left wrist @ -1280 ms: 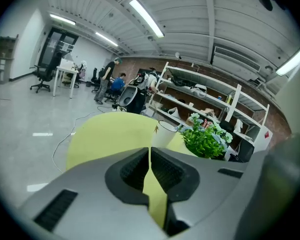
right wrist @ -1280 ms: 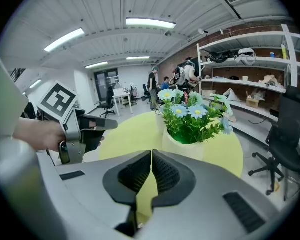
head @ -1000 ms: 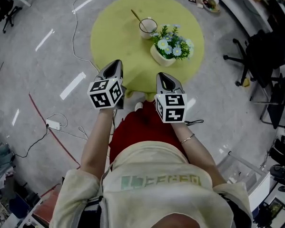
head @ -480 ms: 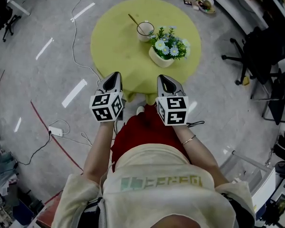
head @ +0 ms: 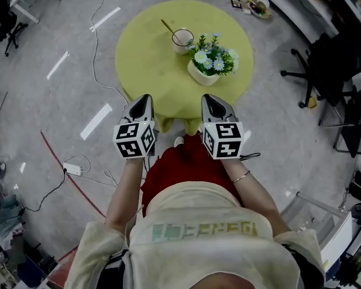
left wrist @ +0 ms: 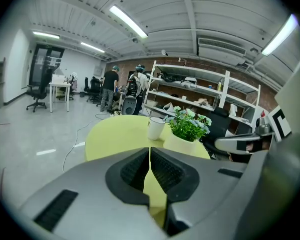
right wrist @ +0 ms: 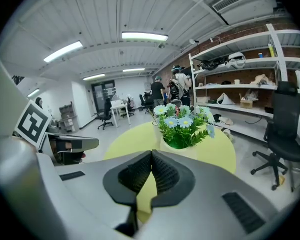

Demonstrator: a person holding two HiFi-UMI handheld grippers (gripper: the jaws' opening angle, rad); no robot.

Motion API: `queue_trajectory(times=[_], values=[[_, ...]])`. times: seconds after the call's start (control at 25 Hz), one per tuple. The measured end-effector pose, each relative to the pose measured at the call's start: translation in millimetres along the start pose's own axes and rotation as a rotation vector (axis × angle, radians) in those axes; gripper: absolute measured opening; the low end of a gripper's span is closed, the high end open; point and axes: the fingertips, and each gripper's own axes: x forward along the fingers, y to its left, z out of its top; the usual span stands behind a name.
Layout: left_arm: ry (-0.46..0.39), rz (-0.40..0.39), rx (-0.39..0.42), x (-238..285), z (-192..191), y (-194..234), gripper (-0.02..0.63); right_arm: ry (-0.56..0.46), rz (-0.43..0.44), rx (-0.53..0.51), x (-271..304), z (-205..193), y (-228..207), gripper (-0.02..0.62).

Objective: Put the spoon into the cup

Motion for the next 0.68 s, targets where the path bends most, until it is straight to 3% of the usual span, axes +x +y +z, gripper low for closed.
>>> queue_trajectory(times=[0.68], values=[[-0.044, 0.001, 0.032, -5, 16, -7, 0.029, -0.075, -0.017, 0.037, -6, 10, -12, 0.035]])
